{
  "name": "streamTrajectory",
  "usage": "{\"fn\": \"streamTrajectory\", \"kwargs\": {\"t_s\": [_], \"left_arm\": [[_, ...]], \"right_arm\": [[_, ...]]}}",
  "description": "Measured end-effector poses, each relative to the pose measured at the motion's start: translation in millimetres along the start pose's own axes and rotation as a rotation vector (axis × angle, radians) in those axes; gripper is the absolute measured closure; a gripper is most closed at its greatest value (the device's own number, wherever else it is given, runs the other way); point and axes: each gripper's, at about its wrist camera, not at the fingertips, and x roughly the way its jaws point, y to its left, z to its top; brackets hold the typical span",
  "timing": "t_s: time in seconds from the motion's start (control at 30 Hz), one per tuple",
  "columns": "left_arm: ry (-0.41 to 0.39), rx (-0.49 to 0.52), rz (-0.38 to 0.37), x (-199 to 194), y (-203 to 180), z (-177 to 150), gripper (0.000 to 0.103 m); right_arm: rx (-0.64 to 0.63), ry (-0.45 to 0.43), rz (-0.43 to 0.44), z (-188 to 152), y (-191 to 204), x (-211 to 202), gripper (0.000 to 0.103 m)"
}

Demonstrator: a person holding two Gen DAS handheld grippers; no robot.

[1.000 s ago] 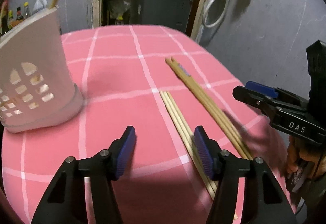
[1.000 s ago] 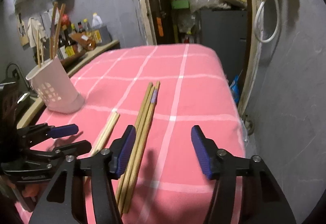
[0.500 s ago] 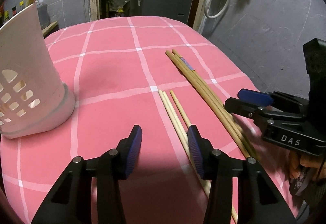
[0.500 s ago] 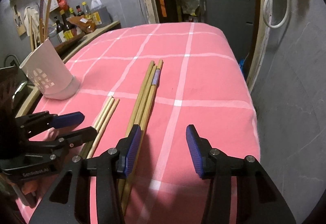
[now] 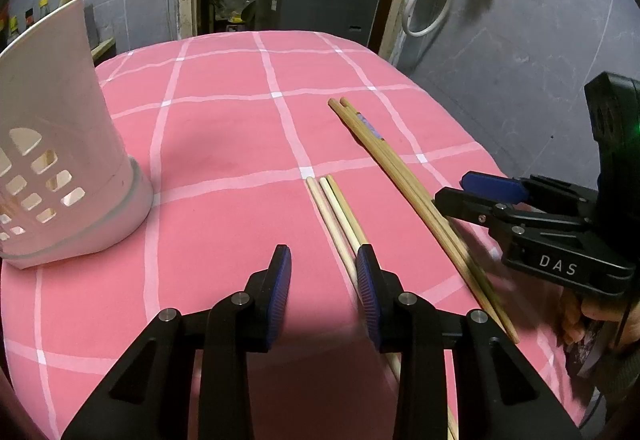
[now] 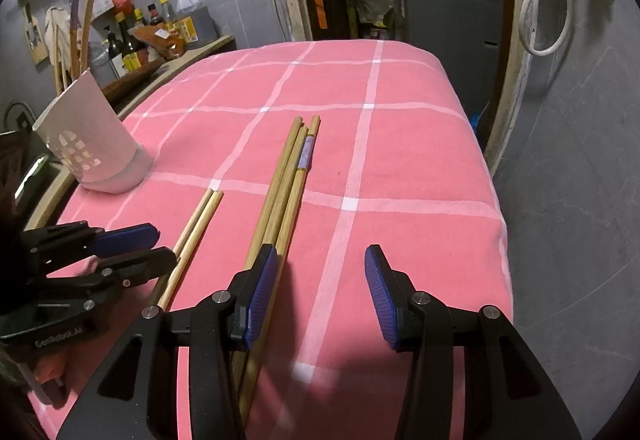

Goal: Organize utensils
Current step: 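Move both open tools back toward the remaining chopsticks on the cloth, then close the left tool on a plain chopstick while the right tool grasps a purple-banded chopstick, then lift both held chopsticks upright and carry them over the white basket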

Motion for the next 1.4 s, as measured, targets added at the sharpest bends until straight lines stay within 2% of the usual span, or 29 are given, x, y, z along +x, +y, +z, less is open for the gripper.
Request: {"fn": "streamTrajectory", "kwargs": {"t_s": [0.17,0.53,0.77,0.83,0.87,0.9,0.93,1.03,1.13,1.27,1.4], "left_arm": [[0.015,0.009,0.050,7.7,0.8,4.0,0.084],[0.029,-0.042,-0.001,9.3,17.0,10.7,0.089],[0.037,-0.062,-0.021,10.8,18.9,15.3,0.089],[0.040,-0.067,-0.023,10.4,19.4,15.7,0.093],[0.041,-0.070,-0.025,10.6,19.9,16.1,0.095],[0.044,-0.074,-0.033,10.1,20.9,16.4,0.096],[0.046,-0.079,-0.038,9.6,20.9,16.7,0.097],[0.050,-0.092,-0.055,7.7,21.8,17.3,0.099],[0.037,-0.104,-0.082,1.9,22.8,18.3,0.100],[-0.017,-0.103,-0.104,-12.3,20.8,18.2,0.100],[-0.102,-0.107,-0.112,-31.5,20.7,15.4,0.100]], "right_arm": [[-0.005,0.009,-0.008,8.6,1.6,7.3,0.064],[-0.050,0.052,-0.019,28.3,12.7,32.5,0.070],[-0.054,0.094,-0.037,52.3,15.3,50.8,0.068],[-0.061,0.106,-0.047,55.8,18.1,53.7,0.070],[-0.060,0.112,-0.048,56.7,18.2,54.2,0.075],[-0.057,0.117,-0.047,57.3,18.2,54.1,0.086],[-0.048,0.123,-0.041,57.7,16.7,53.6,0.091],[0.027,0.128,0.003,55.5,7.3,48.7,0.097],[0.091,0.102,0.041,48.5,0.5,38.4,0.098],[0.141,0.013,0.071,40.6,-1.0,14.6,0.098],[0.159,-0.132,0.118,30.1,6.1,-17.4,0.098]]}}
